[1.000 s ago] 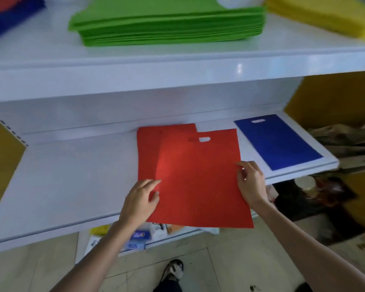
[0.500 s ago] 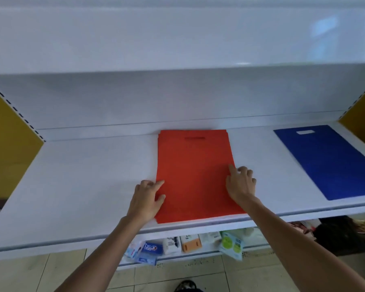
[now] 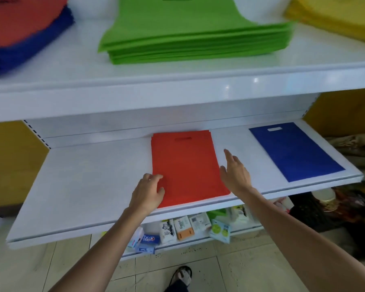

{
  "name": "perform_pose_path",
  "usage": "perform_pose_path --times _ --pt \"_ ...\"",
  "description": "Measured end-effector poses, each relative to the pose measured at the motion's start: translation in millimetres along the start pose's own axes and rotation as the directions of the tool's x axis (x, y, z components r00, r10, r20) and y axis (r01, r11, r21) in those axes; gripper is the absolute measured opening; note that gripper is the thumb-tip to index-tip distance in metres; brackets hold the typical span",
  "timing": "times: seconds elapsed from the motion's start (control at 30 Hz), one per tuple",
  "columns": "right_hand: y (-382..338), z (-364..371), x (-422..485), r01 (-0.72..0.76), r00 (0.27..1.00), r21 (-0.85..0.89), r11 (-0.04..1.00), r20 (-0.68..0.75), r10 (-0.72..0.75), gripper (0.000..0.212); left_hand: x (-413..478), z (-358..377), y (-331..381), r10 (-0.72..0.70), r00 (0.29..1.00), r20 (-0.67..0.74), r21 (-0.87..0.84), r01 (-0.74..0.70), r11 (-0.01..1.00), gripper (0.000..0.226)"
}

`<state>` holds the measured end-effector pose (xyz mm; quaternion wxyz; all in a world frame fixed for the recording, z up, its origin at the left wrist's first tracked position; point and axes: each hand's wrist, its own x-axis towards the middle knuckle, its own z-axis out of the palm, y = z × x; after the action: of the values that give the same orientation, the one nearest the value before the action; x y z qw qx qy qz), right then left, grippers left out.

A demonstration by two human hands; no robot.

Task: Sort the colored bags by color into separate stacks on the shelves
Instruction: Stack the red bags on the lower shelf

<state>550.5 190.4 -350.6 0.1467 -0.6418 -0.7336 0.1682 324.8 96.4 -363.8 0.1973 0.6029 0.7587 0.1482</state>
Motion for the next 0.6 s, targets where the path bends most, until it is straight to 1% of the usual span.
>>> perform_pose_path --times 0.1,0.2,0.3,0.37,0.47,0.6 --pt "-10 -41 -43 0.066 0.995 0.023 0.998 -0.076 -0.064 0.054 -39 -21 25 0.091 0.994 -0.060 -0.049 -0.094 0.994 0.039" --pt "-18 -76 -81 0.139 0.974 0.065 0.988 -0.187 -0.125 0.050 -75 -40 48 0.164 0.981 -0.102 -0.061 -0.171 0.983 0.036" --pt "-28 -123 -112 0.170 0.920 0.060 0.984 -0.369 -0.136 0.048 -110 -69 73 0.220 0.960 -0.174 -0.049 -0.232 0.972 0.035" --pt "-38 -156 -124 0.182 0.886 0.063 0.981 -0.443 -0.136 0.046 -127 -94 86 0.238 0.943 -0.234 -0.053 -0.257 0.965 0.035" --pt "-60 -194 -134 0.233 0.854 0.076 0.970 -0.493 -0.167 0.045 -147 -134 99 0.265 0.910 -0.317 -0.065 -0.300 0.952 0.034" --pt "-104 -221 -132 0.339 0.801 0.113 0.934 -0.556 -0.224 0.044 -158 -194 101 0.303 0.861 -0.408 -0.018 -0.340 0.940 0.035"
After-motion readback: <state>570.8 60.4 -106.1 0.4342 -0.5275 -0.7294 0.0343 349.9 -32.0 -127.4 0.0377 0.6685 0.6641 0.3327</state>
